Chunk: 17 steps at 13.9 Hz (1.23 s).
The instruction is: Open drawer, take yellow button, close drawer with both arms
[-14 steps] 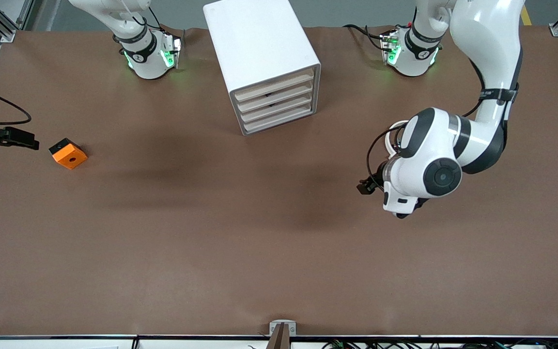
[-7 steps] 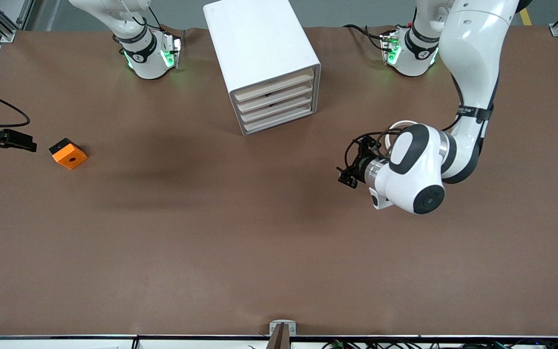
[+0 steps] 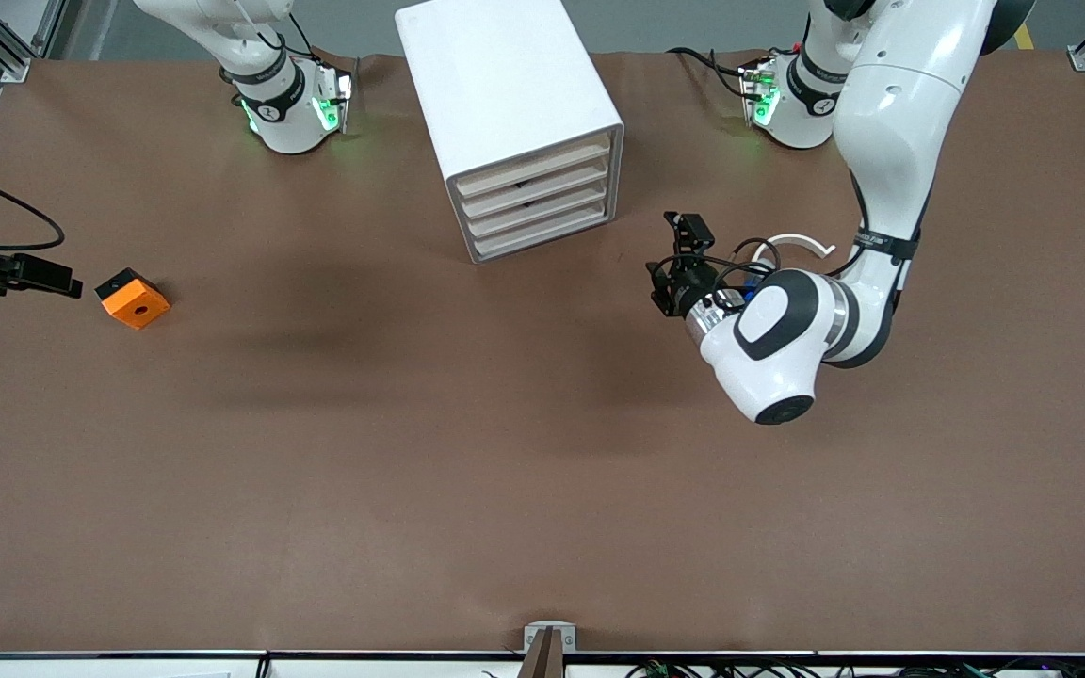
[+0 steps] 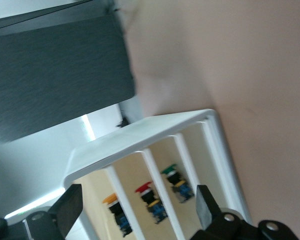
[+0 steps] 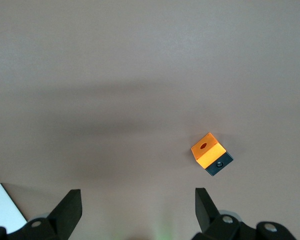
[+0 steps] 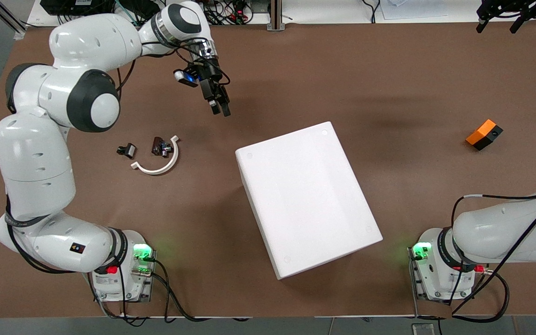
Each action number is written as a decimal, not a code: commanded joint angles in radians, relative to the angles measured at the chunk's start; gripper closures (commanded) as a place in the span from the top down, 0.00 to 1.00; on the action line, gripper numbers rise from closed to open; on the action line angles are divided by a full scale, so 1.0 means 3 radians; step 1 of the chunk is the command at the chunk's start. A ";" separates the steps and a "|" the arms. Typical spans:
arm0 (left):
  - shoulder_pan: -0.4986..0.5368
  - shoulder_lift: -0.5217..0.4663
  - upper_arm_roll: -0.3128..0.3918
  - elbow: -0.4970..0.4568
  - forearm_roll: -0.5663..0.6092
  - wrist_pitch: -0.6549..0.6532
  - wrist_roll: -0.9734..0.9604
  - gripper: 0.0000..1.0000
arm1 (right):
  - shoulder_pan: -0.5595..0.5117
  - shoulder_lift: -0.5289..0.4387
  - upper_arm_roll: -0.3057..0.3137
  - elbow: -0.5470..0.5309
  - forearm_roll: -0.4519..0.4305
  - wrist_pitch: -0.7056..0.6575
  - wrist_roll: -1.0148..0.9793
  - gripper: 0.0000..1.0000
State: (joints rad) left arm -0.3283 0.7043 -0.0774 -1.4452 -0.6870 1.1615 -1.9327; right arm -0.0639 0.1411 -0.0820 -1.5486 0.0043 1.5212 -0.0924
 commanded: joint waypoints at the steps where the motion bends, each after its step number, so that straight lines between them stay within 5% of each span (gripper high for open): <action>1: -0.0097 0.0132 0.0013 0.0093 -0.0205 -0.0286 -0.0358 1.00 | -0.0058 0.0021 0.0018 0.0033 0.0052 -0.0014 0.0032 1.00; 3: -0.0183 0.0173 0.0013 0.0082 -0.0348 -0.0348 -0.0399 0.94 | -0.0109 0.0021 0.0023 0.0028 0.0052 -0.0019 0.0032 1.00; 5: -0.0255 0.0224 0.0013 0.0082 -0.0501 -0.0348 -0.0445 0.67 | -0.0099 0.0021 0.0023 0.0028 0.0052 -0.0019 0.0037 1.00; 7: -0.0311 0.0265 0.0013 0.0072 -0.0599 -0.0348 -0.0562 0.51 | -0.0094 0.0021 0.0023 0.0028 0.0057 -0.0019 0.0098 1.00; 17: -0.0649 0.0332 0.0013 -0.0153 -0.0845 -0.0369 -0.0609 0.50 | -0.0099 0.0015 0.0033 0.0028 0.0160 -0.0060 0.0420 1.00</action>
State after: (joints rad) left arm -0.5022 0.8099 -0.0783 -1.4724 -0.9191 1.0632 -2.0916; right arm -0.0811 0.1420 -0.0784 -1.5491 0.0320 1.5136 0.0059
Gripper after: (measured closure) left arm 0.498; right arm 0.000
